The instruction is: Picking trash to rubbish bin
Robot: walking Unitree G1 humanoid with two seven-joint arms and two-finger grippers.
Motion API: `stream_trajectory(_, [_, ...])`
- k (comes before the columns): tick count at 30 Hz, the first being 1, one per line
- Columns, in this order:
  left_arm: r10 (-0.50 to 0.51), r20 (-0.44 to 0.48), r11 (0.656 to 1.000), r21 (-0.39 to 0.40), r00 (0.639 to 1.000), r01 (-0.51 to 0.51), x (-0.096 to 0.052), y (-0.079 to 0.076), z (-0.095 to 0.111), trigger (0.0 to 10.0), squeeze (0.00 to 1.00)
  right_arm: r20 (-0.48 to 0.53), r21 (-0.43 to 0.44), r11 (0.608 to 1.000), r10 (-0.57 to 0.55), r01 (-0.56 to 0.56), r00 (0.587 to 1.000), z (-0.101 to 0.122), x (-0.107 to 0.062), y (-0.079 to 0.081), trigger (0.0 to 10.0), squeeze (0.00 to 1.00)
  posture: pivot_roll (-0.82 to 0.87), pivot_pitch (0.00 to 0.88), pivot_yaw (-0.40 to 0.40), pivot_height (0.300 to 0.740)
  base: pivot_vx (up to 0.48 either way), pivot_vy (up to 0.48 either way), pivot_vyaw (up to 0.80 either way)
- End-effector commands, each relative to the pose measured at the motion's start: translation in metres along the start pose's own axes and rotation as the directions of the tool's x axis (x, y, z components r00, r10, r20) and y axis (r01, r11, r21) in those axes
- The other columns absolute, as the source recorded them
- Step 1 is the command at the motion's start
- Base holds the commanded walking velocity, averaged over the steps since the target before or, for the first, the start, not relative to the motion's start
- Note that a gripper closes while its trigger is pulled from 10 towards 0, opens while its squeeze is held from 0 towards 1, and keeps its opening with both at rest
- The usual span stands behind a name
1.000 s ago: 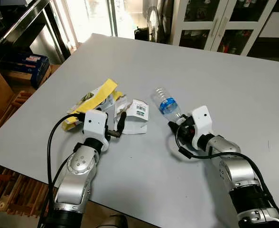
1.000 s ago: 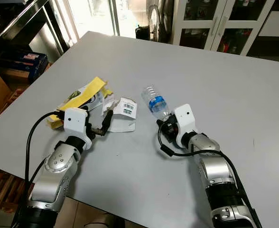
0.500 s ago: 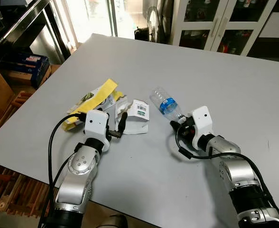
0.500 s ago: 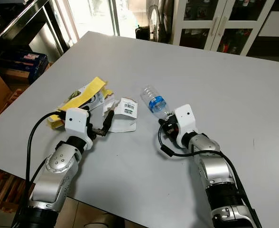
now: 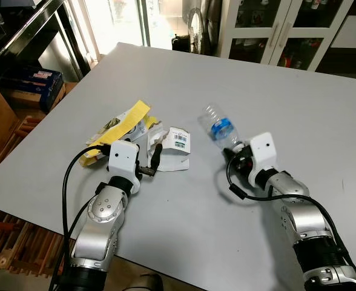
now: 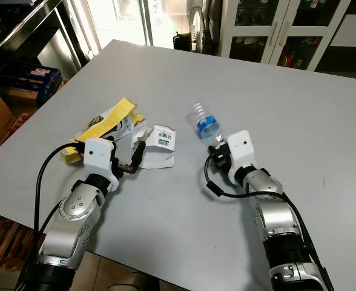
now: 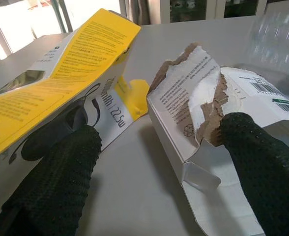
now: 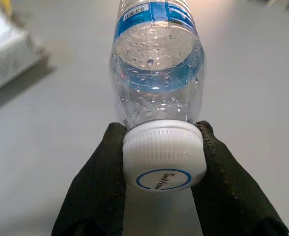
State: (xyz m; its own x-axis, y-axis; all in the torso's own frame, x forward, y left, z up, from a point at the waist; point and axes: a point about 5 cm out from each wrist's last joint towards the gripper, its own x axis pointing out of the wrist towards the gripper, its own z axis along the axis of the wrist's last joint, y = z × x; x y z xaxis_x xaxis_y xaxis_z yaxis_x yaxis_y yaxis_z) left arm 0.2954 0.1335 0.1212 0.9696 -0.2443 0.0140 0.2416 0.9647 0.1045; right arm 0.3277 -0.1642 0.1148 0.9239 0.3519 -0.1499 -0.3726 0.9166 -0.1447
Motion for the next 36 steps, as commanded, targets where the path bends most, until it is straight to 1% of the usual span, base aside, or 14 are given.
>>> stream_trajectory(1, [0.007,-0.008,1.000,0.009,1.000,-0.007,0.001,0.000,-0.001,10.0,0.00,0.077,-0.035,0.999,-0.034,0.037,0.996,0.014,-0.001,-0.001,0.0,0.00,0.02,0.139,0.050,0.740,0.000,0.000,0.00])
stream_trajectory(4, [0.006,-0.004,1.000,0.009,1.000,-0.006,0.003,0.000,-0.001,10.0,0.00,0.153,-0.054,0.996,-0.059,0.068,0.986,0.029,-0.002,-0.001,0.0,0.00,0.02,0.137,0.052,0.740,0.000,0.000,0.00])
stream_trajectory(6, [0.005,-0.003,1.000,0.009,1.000,-0.005,0.004,0.000,0.000,10.0,0.00,0.175,-0.053,0.996,-0.066,0.076,0.982,0.034,-0.002,0.001,1.1,0.00,0.01,0.131,0.055,0.740,0.000,0.000,0.00])
stream_trajectory(8, [0.003,0.000,1.000,0.008,1.000,-0.003,0.005,-0.001,0.000,10.0,0.00,0.191,-0.058,0.995,-0.072,0.084,0.979,0.037,-0.003,0.002,1.5,0.00,0.01,0.128,0.056,0.740,0.000,0.000,0.00])
stream_trajectory(9, [0.000,0.006,1.000,0.007,1.000,0.000,0.006,-0.002,0.001,10.0,0.00,0.207,-0.069,0.993,-0.081,0.097,0.975,0.040,-0.005,0.004,6.9,0.00,0.01,0.128,0.056,0.740,0.000,0.000,0.00])
stream_trajectory(10, [0.000,0.006,1.000,0.007,1.000,0.000,0.006,-0.002,0.001,10.0,0.00,0.207,-0.069,0.993,-0.081,0.097,0.975,0.040,-0.005,0.004,6.9,0.00,0.01,0.128,0.056,0.740,0.000,0.000,0.00])
stream_trajectory(11, [-0.002,0.011,1.000,0.006,1.000,0.002,0.007,-0.002,0.002,10.0,0.00,0.222,-0.075,0.991,-0.093,0.112,0.971,0.042,-0.007,0.005,7.6,0.00,0.00,0.123,0.057,0.740,0.000,0.000,0.00])
stream_trajectory(13, [-0.003,0.012,1.000,0.006,1.000,0.003,0.007,-0.003,0.002,10.0,0.00,0.227,-0.077,0.990,-0.100,0.120,0.969,0.042,-0.007,0.006,7.6,0.00,0.00,0.123,0.057,0.740,0.000,0.000,0.00])
stream_trajectory(14, [-0.008,0.018,1.000,0.006,1.000,0.007,0.009,-0.003,0.003,10.0,0.00,0.245,-0.080,0.986,-0.124,0.148,0.962,0.043,-0.011,0.009,10.0,0.00,0.00,0.118,0.060,0.740,0.000,0.000,0.00])
stream_trajectory(22, [-0.018,0.031,1.000,0.011,0.999,0.018,0.012,-0.003,0.005,10.0,0.00,0.273,-0.052,0.970,-0.216,0.239,0.937,0.044,-0.024,0.018,10.0,0.00,-0.02,0.102,0.067,0.740,0.000,0.000,0.00])
stream_trajectory(25, [-0.027,0.061,0.999,0.030,0.998,0.025,0.013,-0.002,0.012,10.0,0.00,0.295,-0.033,0.951,-0.285,0.308,0.912,0.048,-0.034,0.018,10.0,0.00,-0.02,0.102,0.067,0.740,0.000,0.000,0.00])
stream_trajectory(28, [-0.027,0.083,0.999,0.036,0.996,0.024,0.015,-0.002,0.017,10.0,0.00,0.308,-0.029,0.937,-0.322,0.348,0.895,0.051,-0.040,0.019,10.0,0.00,-0.02,0.094,0.064,0.740,0.000,0.000,0.00])
stream_trajectory(32, [-0.031,0.115,0.999,0.025,0.993,0.029,0.017,-0.004,0.026,10.0,0.00,0.340,-0.032,0.936,-0.319,0.350,0.885,0.063,-0.045,0.027,10.0,0.00,-0.03,0.081,0.064,0.740,0.000,0.000,0.00])
stream_trajectory(36, [-0.042,0.144,0.999,0.026,0.989,0.039,0.019,-0.008,0.033,10.0,0.00,0.357,-0.046,0.936,-0.311,0.350,0.881,0.069,-0.046,0.030,10.0,0.00,-0.04,0.072,0.060,0.740,0.000,0.000,0.00])
